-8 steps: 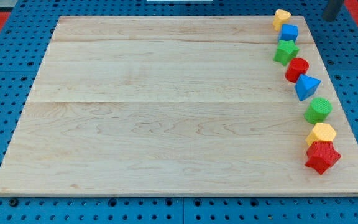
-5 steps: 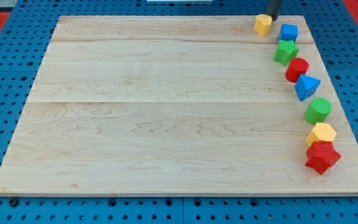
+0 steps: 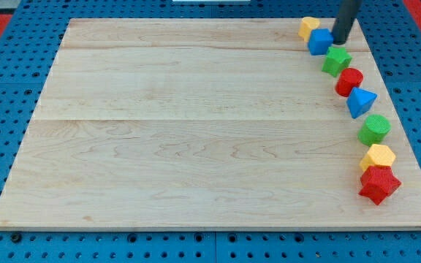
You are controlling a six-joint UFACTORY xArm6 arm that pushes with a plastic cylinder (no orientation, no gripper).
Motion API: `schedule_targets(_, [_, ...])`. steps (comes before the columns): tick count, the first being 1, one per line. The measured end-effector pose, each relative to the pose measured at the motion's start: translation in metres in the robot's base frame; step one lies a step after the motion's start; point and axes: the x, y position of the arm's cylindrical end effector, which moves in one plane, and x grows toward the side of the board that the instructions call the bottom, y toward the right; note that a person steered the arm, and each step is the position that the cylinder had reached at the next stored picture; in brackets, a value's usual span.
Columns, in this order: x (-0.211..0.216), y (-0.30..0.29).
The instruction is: Move the cube to the left of the heart
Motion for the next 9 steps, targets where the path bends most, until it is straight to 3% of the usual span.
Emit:
schedule_targets(2, [-0.001, -0.115])
schedule_targets(4, [0.057, -0.154])
schedule_targets(5, [0.029, -0.188])
schedule_targets(6, [0.063, -0.145])
schedule_targets(9, [0.014, -0.132])
